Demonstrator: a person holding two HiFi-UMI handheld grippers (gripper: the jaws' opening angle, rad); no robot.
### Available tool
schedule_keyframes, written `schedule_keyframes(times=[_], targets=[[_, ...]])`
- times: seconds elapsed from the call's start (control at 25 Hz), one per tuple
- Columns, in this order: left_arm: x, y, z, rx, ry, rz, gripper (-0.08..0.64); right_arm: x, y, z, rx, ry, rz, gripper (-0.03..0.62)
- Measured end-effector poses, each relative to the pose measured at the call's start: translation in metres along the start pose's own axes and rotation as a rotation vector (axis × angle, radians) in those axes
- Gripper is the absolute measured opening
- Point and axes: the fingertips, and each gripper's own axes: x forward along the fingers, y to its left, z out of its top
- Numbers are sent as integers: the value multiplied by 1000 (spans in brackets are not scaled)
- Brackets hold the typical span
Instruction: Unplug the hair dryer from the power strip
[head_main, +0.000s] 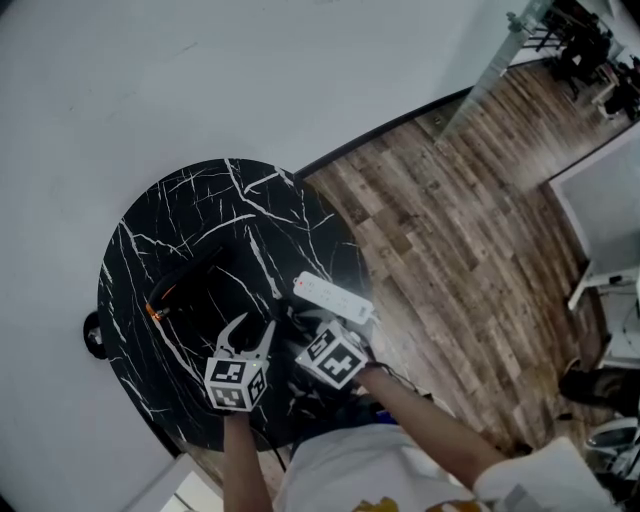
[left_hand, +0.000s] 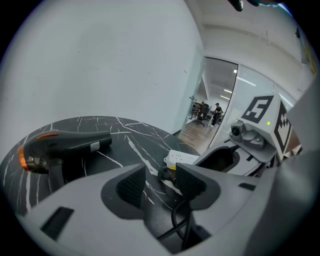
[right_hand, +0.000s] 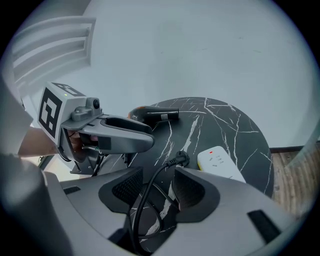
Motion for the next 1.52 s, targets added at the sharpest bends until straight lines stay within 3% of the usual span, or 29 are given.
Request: schedule_keyframes(times=[0.24,0.4,0.8,1.0,1.12,1.2,1.28,1.52], targets=[[-11,-5,5,-2,-20,19,173,-16,1,8,3,-49,-10,178],[-15,-11,5,71,-10,43,173,-27,-2,14,22,-96,-15,178],[-44,-23,30,123,-74,137,173,-77,-23,31,30,-255,-99,176],[-70,-38,64,78,-197,166,173,-119,-28,50,87,-398,-114,175],[-81,-49,73,103,-225,183,173,-144,-30,54,68,-470,-152,119],[-88,-58,79,119,-253,184,172,-159,-35,54,55,-510,-198,30],[-96,-66,86,104,-293,175,164,-173,-39,52,51,-537,-236,0],[-118,-82,105,68,-390,217,10,-216,-37,46,86,-629,-294,0]])
